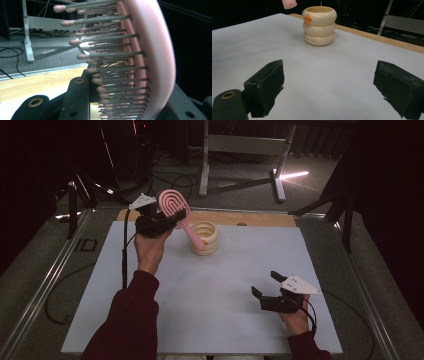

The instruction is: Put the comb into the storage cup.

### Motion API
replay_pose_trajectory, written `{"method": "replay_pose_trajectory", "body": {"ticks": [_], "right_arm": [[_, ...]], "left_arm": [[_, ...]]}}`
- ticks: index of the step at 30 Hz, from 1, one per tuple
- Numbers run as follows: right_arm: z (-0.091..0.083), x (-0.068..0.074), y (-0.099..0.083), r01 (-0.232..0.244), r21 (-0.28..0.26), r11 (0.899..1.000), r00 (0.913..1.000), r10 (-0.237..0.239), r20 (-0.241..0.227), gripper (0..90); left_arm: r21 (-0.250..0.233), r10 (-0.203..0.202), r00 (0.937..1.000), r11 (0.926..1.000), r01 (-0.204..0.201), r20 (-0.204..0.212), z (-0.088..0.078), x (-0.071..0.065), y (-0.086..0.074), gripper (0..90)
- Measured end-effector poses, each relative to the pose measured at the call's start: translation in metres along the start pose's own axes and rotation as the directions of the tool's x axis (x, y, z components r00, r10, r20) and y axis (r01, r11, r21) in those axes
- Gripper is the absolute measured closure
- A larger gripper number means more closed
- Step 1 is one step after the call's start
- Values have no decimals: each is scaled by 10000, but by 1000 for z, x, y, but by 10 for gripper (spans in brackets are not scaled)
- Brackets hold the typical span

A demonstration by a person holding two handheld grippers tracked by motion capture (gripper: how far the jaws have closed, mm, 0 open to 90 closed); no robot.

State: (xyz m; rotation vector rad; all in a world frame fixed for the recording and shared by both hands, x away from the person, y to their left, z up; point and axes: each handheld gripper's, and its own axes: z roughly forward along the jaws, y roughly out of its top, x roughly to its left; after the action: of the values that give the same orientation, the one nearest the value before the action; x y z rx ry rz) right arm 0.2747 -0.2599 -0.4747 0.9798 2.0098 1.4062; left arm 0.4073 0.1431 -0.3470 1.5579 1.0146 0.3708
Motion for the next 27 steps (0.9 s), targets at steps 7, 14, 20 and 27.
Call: {"method": "replay_pose_trajectory", "body": {"ticks": [7,14,20,27], "right_arm": [[0,1,0,-13,-53,10000,10000,13,-65,98],[-1,0,1,-37,-114,9999,10000,36,-36,98],[-1,0,1,-31,-134,9999,10000,30,-39,98],[-2,0,1,-68,-171,9998,10000,68,-24,99]], "left_arm": [[39,144,9997,9999,-143,-178,7,1,5,637],[35,142,9994,9999,-141,-327,10,4,9,637],[-15,133,9990,9999,-133,-423,12,7,11,637],[-73,129,9987,9999,-132,-501,16,8,11,637]]}}
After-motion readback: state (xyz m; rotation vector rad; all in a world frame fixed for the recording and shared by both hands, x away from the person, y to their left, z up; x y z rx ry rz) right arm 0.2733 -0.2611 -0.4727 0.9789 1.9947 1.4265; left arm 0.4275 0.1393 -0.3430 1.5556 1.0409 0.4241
